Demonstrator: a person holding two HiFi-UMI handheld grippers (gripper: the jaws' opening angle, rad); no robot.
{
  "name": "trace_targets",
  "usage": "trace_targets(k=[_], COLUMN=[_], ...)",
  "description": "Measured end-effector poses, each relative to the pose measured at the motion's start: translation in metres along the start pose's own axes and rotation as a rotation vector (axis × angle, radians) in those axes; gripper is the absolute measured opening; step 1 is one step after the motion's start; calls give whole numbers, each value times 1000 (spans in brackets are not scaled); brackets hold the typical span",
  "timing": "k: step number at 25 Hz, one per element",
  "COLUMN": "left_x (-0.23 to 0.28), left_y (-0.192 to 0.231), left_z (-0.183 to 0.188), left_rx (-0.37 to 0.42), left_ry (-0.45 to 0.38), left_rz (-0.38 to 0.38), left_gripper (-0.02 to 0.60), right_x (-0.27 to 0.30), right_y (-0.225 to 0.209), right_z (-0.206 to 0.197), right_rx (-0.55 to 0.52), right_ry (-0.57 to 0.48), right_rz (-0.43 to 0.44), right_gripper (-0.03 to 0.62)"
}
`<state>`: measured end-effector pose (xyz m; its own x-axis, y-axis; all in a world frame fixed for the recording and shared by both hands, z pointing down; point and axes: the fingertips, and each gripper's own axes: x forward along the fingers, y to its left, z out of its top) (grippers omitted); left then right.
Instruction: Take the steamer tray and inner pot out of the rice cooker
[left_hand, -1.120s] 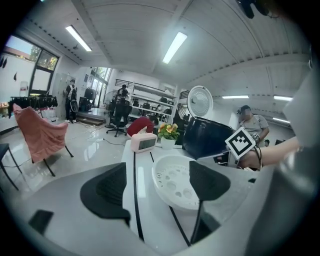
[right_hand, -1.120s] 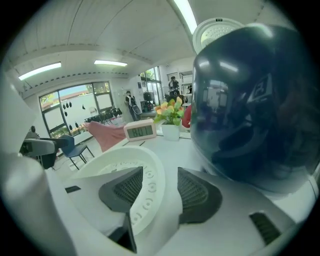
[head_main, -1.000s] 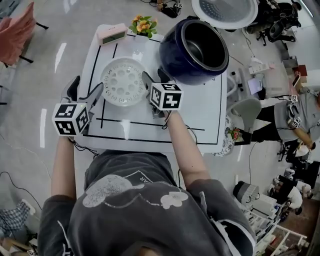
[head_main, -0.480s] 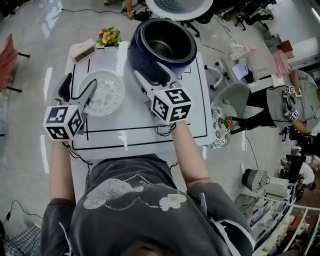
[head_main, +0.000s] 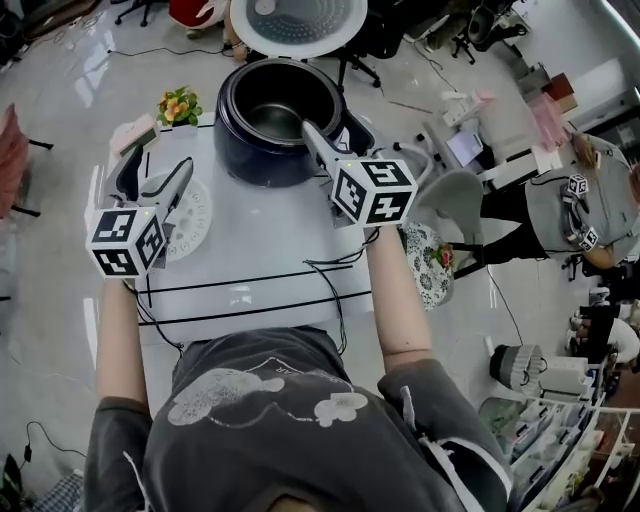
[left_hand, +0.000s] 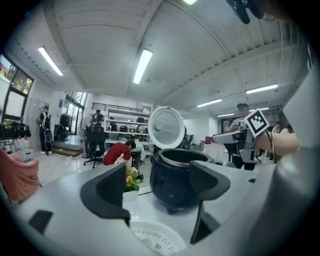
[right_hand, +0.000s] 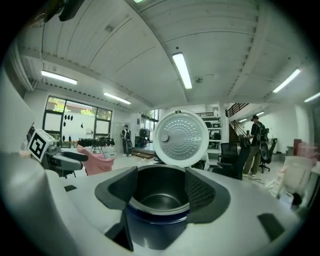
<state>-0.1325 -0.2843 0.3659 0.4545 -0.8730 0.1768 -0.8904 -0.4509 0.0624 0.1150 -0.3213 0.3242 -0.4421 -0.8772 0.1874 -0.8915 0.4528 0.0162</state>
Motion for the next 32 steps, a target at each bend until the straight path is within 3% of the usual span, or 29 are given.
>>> trace_targets(k=[4, 10, 21, 32], left_x=[24, 62, 103, 123], left_y=[-15, -31, -19, -15], left_z=[16, 20, 22, 15], left_rx=[14, 34, 24, 8], left_ry=[-1, 13, 71, 105], left_rz=[10, 33, 80, 97], left_gripper=[388, 388, 388, 388], right_x=[16, 57, 135, 170], right_y=[-48, -86, -89, -99], right_z=[5, -8, -39, -73], right_rx=[-49, -152, -314, -545], right_ry=[72, 190, 393, 568], right_rz=[-34, 32, 199, 188], right_gripper=[293, 293, 293, 293])
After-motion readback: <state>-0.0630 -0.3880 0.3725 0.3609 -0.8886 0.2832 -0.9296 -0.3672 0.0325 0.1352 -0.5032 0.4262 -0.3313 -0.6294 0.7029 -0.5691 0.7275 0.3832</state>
